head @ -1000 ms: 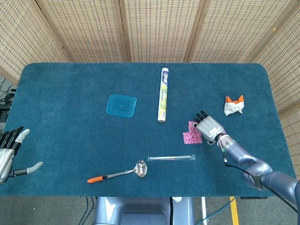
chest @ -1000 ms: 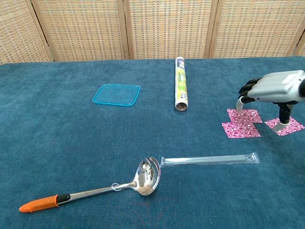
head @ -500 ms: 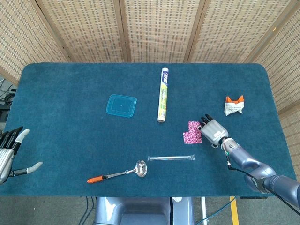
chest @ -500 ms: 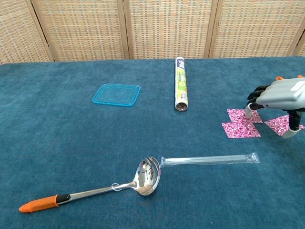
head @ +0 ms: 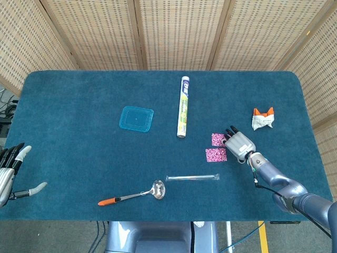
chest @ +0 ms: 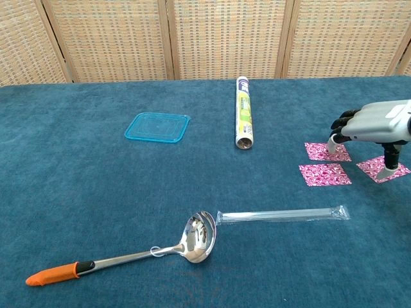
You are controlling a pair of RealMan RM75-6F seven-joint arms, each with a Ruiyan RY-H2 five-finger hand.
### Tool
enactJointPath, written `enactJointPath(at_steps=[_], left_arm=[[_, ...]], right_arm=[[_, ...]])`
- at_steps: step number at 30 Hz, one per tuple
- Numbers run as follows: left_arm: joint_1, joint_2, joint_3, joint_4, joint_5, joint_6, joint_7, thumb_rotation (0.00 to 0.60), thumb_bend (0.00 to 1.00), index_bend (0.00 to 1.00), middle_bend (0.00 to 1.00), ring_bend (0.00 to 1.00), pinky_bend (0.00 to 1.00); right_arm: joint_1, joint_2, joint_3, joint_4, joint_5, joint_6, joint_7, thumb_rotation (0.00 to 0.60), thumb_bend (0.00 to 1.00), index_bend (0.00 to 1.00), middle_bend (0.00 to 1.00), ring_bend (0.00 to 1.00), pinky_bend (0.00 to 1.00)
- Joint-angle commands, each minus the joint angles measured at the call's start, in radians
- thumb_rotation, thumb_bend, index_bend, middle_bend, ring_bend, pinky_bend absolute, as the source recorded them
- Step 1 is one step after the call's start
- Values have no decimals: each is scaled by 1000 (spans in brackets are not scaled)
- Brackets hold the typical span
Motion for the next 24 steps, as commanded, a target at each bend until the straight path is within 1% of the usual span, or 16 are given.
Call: enactJointPath(at_steps=[1, 5, 9, 14, 17, 24], left_arm=[[-1, 0, -1, 1, -1, -1, -1, 203, 0, 23, 0, 0, 0], [-1, 0, -3, 3, -1, 0, -4, 203, 0, 23, 0, 0, 0], [0, 0, -5, 8, -4, 1, -12, 201, 0, 23, 0, 0, 0], [1, 5, -10, 10, -4, 9, -21, 204, 0, 22, 0, 0, 0], [2, 8, -12, 9, -4, 12, -24, 201, 0, 23, 0, 0, 0], [9, 16, -11, 5, 6, 27, -27, 202, 0, 23, 0, 0, 0]], right_arm=[[4, -1, 6, 4, 4, 1, -2, 600, 208, 218, 190, 0, 0], [7, 12, 16, -12, 9, 11, -5, 600, 208, 218, 190, 0, 0], [-5, 43, 23, -57, 21, 33, 0, 600, 208, 219, 190, 0, 0], [-32, 86, 31, -123, 38, 70, 21, 600, 208, 262, 190, 0, 0], [-43, 100, 30, -142, 33, 89, 34, 600, 208, 291, 190, 0, 0], [-71, 110, 23, -139, 13, 128, 79, 600, 208, 302, 190, 0, 0]])
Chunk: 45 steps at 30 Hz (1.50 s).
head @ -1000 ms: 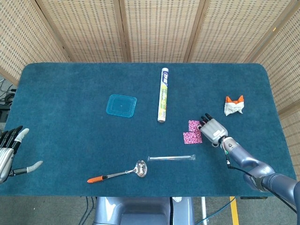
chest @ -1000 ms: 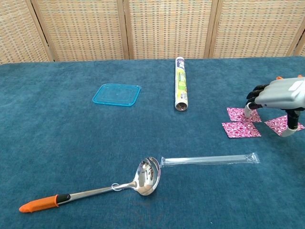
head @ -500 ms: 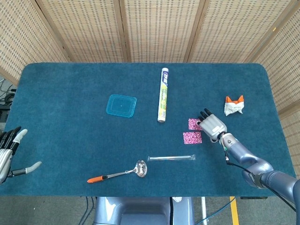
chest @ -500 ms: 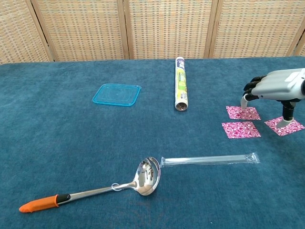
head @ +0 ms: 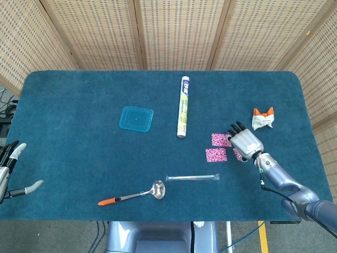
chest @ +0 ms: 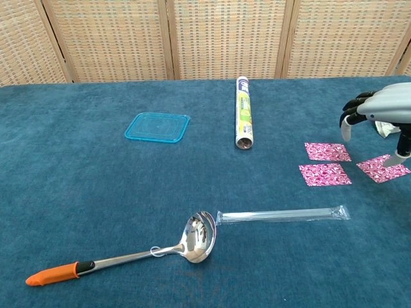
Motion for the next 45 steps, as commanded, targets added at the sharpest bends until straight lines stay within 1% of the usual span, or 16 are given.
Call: enactJointPath(at_steps=[1, 11, 18, 24, 29, 45], left_arm=[[3, 3, -1, -3, 3, 7, 1, 204, 0, 23, 0, 0, 0], [5, 22, -9, -29, 3, 21, 18, 203, 0, 23, 0, 0, 0], [6, 19, -6, -39, 3, 18, 33, 203, 0, 22, 0, 0, 0], [1, 17, -8, -42, -3, 9, 42, 201, 0, 23, 0, 0, 0], [1, 15, -7, -40, -5, 7, 42, 202, 0, 23, 0, 0, 0], [2, 12, -8, -21, -18, -2, 23, 203, 0, 22, 0, 0, 0]], right_arm=[[-11, -3, -2, 15, -6, 14, 16, 600, 208, 302, 190, 0, 0], [-44, -30, -23, 110, -42, 40, 89, 600, 208, 302, 190, 0, 0], [-58, -47, -40, 149, -72, 45, 128, 600, 208, 303, 190, 0, 0], [-55, -57, -42, 157, -84, 39, 139, 600, 208, 308, 190, 0, 0], [-49, -70, -29, 157, -78, 34, 136, 600, 208, 309, 190, 0, 0], [-32, -90, -9, 127, -48, 2, 75, 600, 208, 320, 190, 0, 0]])
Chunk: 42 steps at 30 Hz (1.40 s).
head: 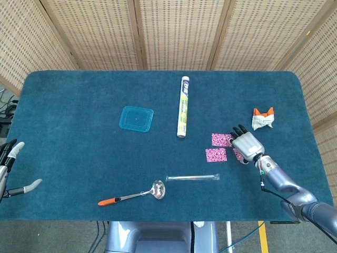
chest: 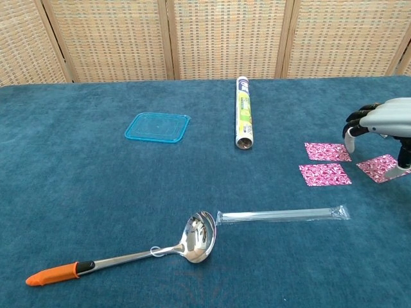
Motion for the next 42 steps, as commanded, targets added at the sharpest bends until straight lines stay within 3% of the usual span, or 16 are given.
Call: enactJointPath(at_steps=[1, 17, 42], left_arm=[[-1, -2, 1, 3, 0, -4, -2, 203, 0, 23, 0, 0, 0], [0, -2, 4, 20, 4, -9, -23, 202, 0, 23, 0, 0, 0], [6, 0, 5, 47, 4, -6, -59, 201, 0, 23, 0, 0, 0]], right_arm=[[1, -4, 4, -8, 10, -7, -11, 600, 208, 320, 190, 0, 0], [23, -35, 43, -84, 97, -27, -140, 600, 208, 327, 190, 0, 0], [45, -103, 62, -56, 185, -38, -221, 600, 208, 327, 190, 0, 0]])
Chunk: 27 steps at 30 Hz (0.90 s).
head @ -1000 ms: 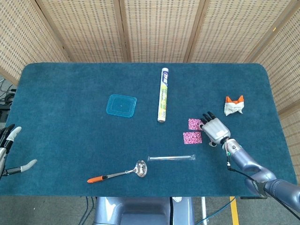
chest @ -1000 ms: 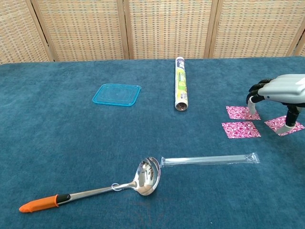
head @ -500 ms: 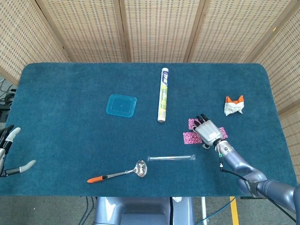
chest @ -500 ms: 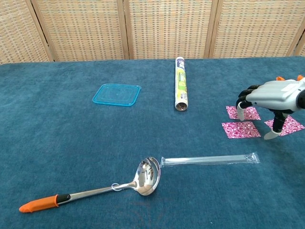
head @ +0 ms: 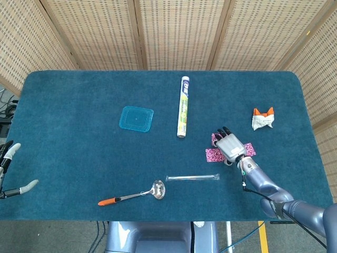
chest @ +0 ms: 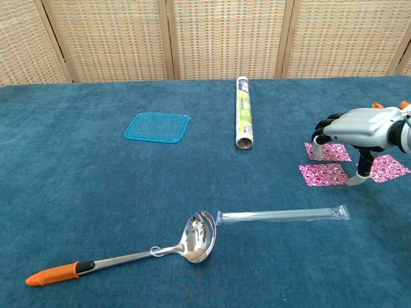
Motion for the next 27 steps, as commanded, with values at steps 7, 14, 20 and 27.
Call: enactJointPath(at_steps=[7, 14, 20, 27], left_arm=[[4, 0, 0, 6, -2, 3, -7, 201, 0, 22, 0, 0, 0], [7, -1, 0, 11, -4, 6, -13, 204, 0, 23, 0, 0, 0], [10, -1, 0, 14, -6, 7, -16, 200, 0, 23, 0, 0, 0], [5, -3, -1, 15, -2, 1, -17, 202, 0, 22, 0, 0, 0]], right_arm=[[10, -20, 1, 20, 4, -1, -6, 600, 208, 327, 190, 0, 0], [19, -29, 2, 39, -4, 0, -6, 600, 208, 327, 190, 0, 0], [25, -29, -1, 46, -12, -2, -7, 600, 208, 327, 190, 0, 0], [9, -10, -10, 9, -3, 13, -18, 600, 208, 328, 190, 0, 0]])
